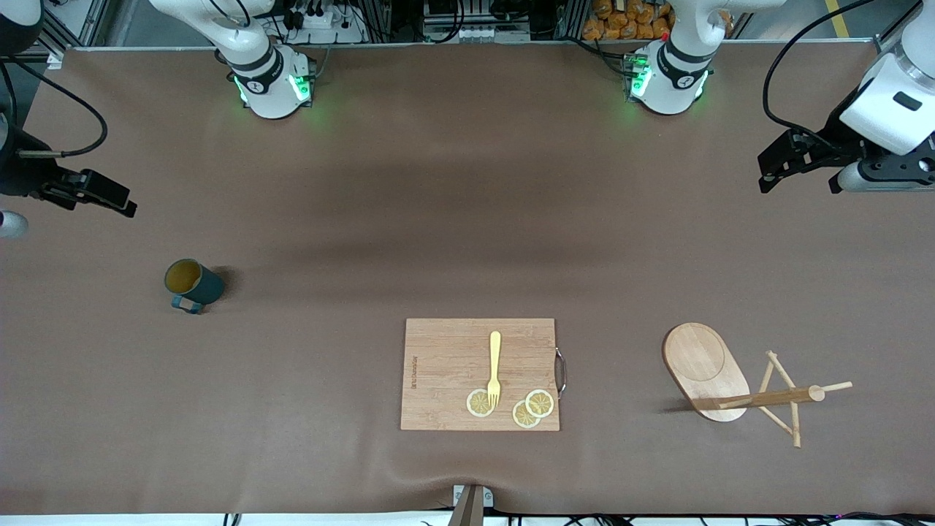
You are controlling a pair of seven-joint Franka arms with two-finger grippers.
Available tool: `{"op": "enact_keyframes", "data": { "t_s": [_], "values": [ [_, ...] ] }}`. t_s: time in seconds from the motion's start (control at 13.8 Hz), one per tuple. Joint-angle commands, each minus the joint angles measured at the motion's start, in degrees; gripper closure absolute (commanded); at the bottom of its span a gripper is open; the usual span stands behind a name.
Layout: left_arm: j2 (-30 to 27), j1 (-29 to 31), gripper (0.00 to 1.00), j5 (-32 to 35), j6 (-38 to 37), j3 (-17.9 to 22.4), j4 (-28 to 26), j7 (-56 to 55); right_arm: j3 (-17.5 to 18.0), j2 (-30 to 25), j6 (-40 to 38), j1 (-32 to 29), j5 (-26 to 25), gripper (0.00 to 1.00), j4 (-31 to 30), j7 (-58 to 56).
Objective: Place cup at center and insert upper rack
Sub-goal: 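Reach the right gripper toward the teal mug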
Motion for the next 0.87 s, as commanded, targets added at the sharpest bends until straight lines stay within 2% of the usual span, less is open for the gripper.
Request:
{"op": "enact_keyframes", "data": {
  "t_s": [0.0, 0.22, 0.51, 0.8],
  "values": [
    [1.01, 0.78, 0.00, -0.70, -0.75, -0.28, 1.27, 0.13, 0.32, 1.79, -1.10, -0.66, -0.64, 0.00, 0.89, -0.53],
    [1.10, 0.87, 0.00, -0.70, -0.75, -0.19, 1.27, 0.13, 0.32, 3.81, -0.66, -3.02, -0.64, 0.00, 0.71, -0.44],
    [1.45, 0.87, 0.00, -0.78, -0.75, -0.19, 1.36, 0.13, 0.32, 7.68, -0.14, -2.60, -0.47, 0.00, 0.28, -0.44],
    [2.41, 0.87, 0.00, -0.61, -0.83, -0.19, 1.36, 0.13, 0.32, 9.00, 9.33, -2.77, -0.55, 0.00, -6.56, -0.62]
  ]
}}
